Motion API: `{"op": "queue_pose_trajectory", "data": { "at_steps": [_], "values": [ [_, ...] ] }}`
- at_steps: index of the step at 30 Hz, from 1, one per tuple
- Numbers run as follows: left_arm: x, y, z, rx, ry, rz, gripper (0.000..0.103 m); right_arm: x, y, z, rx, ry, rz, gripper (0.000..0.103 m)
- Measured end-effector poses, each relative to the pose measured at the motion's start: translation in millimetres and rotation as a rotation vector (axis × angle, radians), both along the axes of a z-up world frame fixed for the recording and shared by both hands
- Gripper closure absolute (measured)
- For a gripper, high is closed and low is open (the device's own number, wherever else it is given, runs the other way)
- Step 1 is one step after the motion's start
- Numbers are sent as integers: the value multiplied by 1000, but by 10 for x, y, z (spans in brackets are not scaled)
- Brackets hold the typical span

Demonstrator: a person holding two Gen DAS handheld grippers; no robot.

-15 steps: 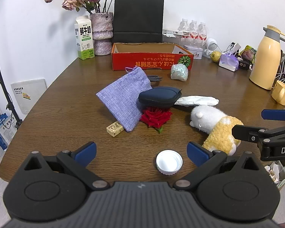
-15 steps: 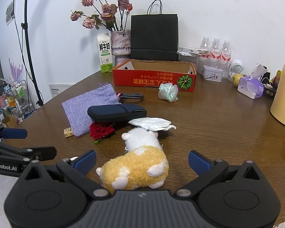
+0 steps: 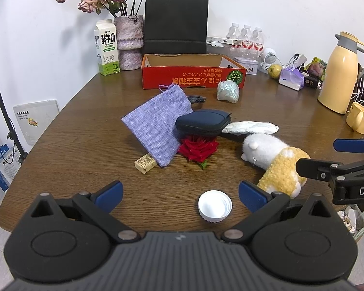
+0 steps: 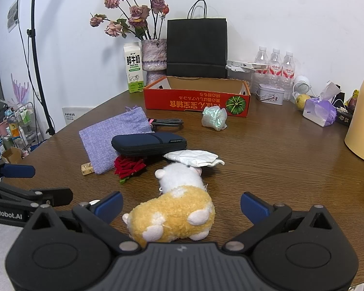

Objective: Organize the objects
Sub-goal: 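Move the left gripper toward the white bottle cap and the right toward the plush sheep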

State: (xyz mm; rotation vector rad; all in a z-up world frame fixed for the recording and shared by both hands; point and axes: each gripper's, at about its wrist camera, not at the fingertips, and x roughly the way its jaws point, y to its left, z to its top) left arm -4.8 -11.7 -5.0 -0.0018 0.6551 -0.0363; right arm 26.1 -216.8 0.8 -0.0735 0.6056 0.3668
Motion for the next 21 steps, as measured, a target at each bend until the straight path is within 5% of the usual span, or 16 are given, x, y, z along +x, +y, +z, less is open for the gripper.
{"op": "queue_pose_trajectory", "data": {
  "at_steps": [21],
  "values": [
    [2, -2, 3, -1, 1, 1, 0, -15, -14, 6, -2, -4, -1, 0]
  ]
}}
